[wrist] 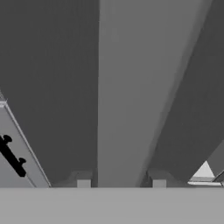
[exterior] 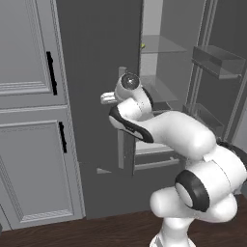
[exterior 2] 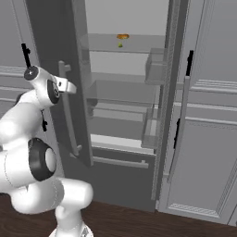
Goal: Grab a lemon wedge from the fridge and one ice cube from the ice bowl, and put them in the glass of lemonade.
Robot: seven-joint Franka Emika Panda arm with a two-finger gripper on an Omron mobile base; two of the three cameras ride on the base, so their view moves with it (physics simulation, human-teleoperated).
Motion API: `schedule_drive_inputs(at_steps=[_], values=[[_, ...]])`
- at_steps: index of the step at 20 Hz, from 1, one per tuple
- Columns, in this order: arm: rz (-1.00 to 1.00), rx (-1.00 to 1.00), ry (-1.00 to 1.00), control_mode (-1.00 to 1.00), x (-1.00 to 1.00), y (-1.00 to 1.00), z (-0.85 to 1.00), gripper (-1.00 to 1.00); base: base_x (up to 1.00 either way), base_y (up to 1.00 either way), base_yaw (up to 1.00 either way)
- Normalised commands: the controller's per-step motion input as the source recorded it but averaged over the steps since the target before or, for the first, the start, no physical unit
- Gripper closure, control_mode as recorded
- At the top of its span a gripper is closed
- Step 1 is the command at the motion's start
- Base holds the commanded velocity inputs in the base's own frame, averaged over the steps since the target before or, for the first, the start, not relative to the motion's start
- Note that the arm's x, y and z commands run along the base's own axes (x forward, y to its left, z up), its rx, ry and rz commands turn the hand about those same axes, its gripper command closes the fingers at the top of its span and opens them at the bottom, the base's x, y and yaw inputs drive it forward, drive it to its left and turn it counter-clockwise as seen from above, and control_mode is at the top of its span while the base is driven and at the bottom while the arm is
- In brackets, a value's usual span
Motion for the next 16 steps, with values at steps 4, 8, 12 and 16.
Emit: schedule_drive_inputs(at_steps=[4, 8, 12, 16], values=[[0.01, 0.00, 0.00, -1.00, -1.00, 0.08, 0.56, 1.00, 0.00, 0.00, 0.00], [0.00, 0.00, -0.05, -1.00, -1.00, 0.03, 0.57, -1.00, 0.00, 0.00, 0.00], [0.03, 0.02, -0.22, -1.00, -1.00, -0.01, 0.86, -1.00, 0.00, 0.00, 0.00], [0.01, 0.08, -0.11, -1.00, -0.60, -0.43, 0.85, -1.00, 0.00, 0.00, 0.00]])
